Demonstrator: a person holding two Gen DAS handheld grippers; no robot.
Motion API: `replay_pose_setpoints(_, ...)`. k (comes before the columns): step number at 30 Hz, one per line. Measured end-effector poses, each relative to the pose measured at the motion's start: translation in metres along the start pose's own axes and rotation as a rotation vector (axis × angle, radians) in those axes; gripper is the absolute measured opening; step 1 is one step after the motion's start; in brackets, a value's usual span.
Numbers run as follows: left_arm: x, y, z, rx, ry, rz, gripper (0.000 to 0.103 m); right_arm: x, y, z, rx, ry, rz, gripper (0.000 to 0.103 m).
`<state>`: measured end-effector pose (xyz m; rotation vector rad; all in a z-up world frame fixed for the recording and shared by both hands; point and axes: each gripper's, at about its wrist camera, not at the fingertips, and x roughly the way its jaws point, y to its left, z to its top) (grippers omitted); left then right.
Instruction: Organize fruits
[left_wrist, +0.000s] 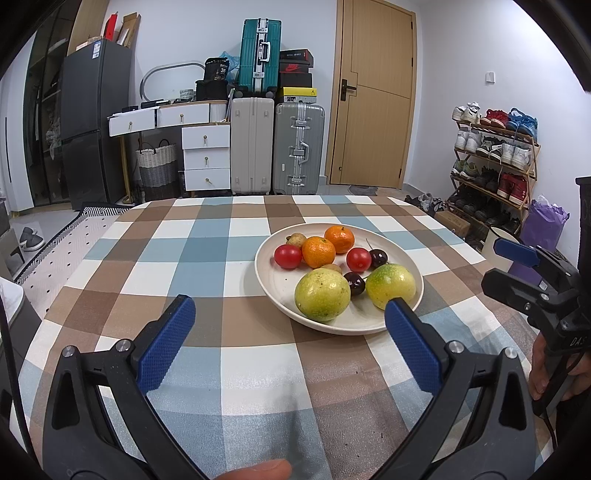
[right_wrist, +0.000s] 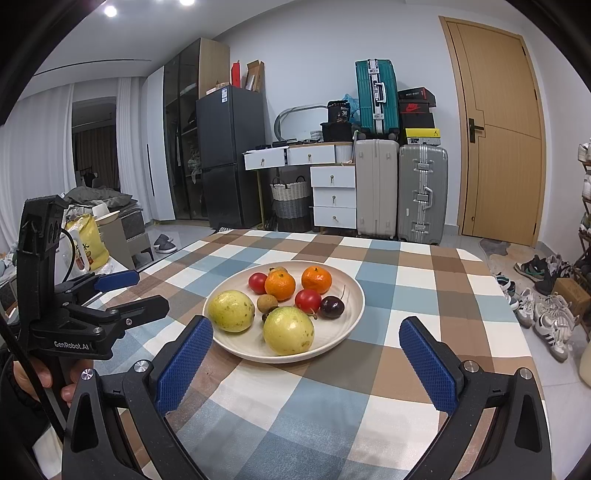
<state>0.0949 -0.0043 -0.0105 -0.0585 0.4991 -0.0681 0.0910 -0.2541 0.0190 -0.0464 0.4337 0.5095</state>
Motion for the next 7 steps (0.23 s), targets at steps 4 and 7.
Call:
replay_pose_setpoints(4,0.0,-0.0001,0.0,0.0,-0.001,0.0,0.102,0.0,0.0,0.0001,0.0,0.0,0.0,0.103)
replay_pose_setpoints(7,0.0001,0.0001,-0.0001,-0.001,0.001,0.002,0.102,0.0,0.0,0.0003,-0.001,0.0,0.0,0.103)
